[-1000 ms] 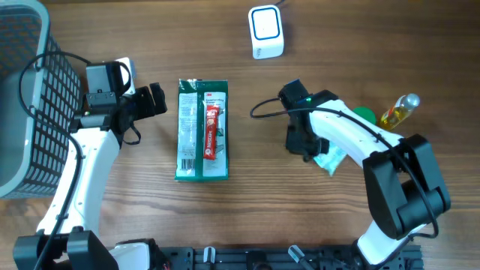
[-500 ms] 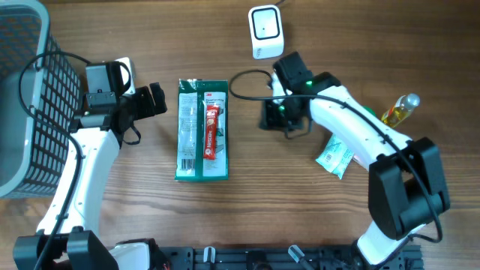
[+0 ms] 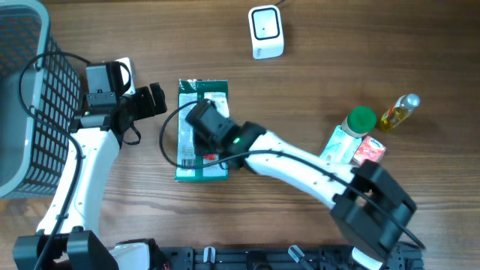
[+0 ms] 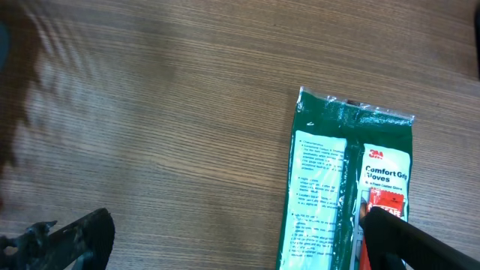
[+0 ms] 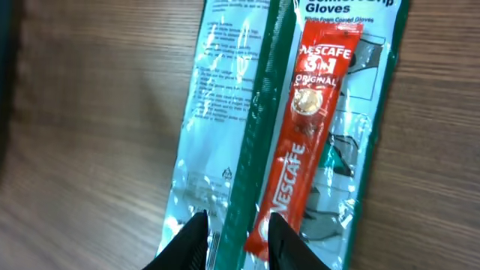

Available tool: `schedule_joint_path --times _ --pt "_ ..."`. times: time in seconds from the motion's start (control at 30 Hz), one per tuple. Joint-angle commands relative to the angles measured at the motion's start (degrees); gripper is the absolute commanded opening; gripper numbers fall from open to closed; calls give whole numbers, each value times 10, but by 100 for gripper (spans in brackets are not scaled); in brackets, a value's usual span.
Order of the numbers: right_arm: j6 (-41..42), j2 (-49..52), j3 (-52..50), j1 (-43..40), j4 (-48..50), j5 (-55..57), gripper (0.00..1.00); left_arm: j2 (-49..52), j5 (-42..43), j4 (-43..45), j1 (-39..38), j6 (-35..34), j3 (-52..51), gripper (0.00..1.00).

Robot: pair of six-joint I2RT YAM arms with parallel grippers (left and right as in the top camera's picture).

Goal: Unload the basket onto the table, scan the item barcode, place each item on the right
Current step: 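Reach the right gripper to the red Nescafe stick on the gloves packet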

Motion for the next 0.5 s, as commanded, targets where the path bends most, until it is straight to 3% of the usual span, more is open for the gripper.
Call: schedule_joint_path --times 0.0,0.27,0.47 --pt "25 50 5 18 27 58 26 -8 2 1 -2 13 8 100" --pt "25 103 5 23 12 58 19 -8 2 1 -2 13 8 100" --pt "23 95 5 22 8 61 20 -8 2 1 -2 13 8 100"
